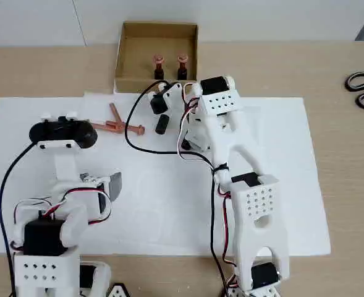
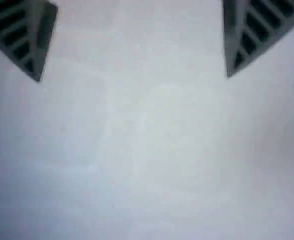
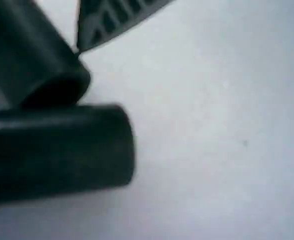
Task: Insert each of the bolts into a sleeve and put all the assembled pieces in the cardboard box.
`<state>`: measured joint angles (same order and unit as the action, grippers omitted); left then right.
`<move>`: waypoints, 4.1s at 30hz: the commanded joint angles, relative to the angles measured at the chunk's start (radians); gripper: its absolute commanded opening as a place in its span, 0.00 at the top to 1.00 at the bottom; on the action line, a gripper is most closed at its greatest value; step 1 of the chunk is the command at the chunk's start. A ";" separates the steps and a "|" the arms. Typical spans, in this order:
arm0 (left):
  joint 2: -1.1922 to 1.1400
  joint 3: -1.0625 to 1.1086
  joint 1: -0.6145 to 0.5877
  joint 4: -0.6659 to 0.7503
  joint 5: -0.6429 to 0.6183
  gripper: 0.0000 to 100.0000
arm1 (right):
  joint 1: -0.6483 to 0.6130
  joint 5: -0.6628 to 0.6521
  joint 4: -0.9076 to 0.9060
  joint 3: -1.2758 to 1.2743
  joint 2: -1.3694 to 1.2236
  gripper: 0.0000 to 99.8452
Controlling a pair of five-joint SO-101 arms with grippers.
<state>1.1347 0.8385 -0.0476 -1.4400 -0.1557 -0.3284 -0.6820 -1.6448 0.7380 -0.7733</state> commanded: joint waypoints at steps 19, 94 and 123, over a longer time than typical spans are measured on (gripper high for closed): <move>0.011 -0.004 -0.002 0.021 0.003 0.77 | -0.022 -0.020 0.025 0.008 -0.081 0.88; 0.002 -0.051 -0.181 0.176 0.003 0.77 | 0.137 0.511 -0.038 -0.233 0.400 1.00; -1.502 -1.193 -0.066 0.064 0.095 0.77 | 0.133 0.514 -0.031 -0.457 0.648 1.00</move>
<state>-0.2631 -0.2048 -0.1381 -1.3648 -0.0222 -0.1995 -0.1603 -1.6755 0.2762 -0.1887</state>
